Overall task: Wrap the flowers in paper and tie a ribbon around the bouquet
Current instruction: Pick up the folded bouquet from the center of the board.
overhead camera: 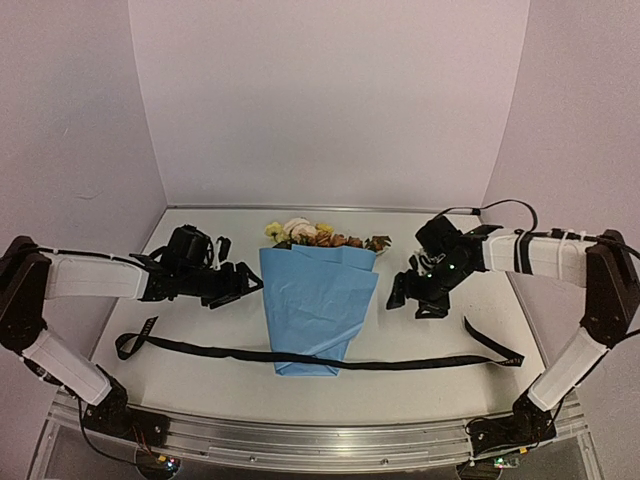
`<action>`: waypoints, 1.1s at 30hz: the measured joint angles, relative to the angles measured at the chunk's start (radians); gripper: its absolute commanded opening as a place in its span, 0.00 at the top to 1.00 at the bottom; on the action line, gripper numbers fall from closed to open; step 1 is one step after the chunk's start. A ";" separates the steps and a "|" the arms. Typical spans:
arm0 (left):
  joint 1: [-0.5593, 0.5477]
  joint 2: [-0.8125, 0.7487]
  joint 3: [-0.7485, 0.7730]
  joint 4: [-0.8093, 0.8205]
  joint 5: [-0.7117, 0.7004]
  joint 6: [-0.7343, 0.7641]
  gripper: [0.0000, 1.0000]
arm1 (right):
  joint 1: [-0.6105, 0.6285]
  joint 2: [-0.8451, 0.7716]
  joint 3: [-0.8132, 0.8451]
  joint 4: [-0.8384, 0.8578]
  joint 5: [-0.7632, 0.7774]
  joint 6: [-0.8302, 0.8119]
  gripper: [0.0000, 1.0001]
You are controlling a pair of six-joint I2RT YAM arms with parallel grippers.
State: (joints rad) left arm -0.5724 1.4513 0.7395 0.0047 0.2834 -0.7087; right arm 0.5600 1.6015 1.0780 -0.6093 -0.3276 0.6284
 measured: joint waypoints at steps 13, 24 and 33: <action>-0.006 0.206 0.035 0.137 0.150 -0.054 0.21 | 0.072 0.244 0.096 0.226 -0.075 0.125 0.28; -0.057 0.377 0.107 0.198 0.202 -0.106 0.31 | 0.072 0.400 0.152 0.390 -0.145 0.276 0.57; -0.070 0.454 0.211 0.190 0.224 -0.131 0.46 | 0.074 0.464 0.215 0.428 -0.164 0.352 0.88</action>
State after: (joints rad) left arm -0.6426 1.9058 0.9503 0.1943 0.5069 -0.8401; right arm 0.6335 2.0660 1.2930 -0.1814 -0.4912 0.9802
